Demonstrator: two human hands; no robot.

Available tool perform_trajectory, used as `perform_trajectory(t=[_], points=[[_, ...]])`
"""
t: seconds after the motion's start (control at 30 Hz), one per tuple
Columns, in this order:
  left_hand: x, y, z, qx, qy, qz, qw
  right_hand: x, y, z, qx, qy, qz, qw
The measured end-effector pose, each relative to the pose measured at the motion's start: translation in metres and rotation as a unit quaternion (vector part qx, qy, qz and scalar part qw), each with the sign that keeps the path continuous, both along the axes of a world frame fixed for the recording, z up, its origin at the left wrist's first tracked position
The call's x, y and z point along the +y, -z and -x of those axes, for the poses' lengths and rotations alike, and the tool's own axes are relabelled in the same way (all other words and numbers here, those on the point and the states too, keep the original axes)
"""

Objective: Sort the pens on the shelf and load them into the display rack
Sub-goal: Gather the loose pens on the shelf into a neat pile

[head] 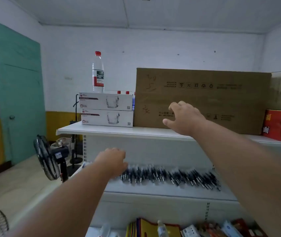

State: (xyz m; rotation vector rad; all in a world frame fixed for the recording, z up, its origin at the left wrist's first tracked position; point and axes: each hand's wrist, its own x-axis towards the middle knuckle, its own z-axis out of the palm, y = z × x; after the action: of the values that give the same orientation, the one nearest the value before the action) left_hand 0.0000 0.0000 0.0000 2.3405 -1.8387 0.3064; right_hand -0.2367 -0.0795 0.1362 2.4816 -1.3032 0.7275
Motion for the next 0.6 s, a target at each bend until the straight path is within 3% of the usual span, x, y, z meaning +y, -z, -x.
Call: perform_trajectory(t=[0.33, 0.6], points=[[0.002, 0.065, 0.004, 0.038, -0.044, -0.029, 0.998, -0.015, 0.044, -0.020, -0.028, -0.090, -0.005, 0.996], [-0.004, 0.111, -0.057, 0.047, -0.059, -0.035, 0.997, -0.019, 0.116, -0.099, -0.038, -0.148, -0.035, 0.988]])
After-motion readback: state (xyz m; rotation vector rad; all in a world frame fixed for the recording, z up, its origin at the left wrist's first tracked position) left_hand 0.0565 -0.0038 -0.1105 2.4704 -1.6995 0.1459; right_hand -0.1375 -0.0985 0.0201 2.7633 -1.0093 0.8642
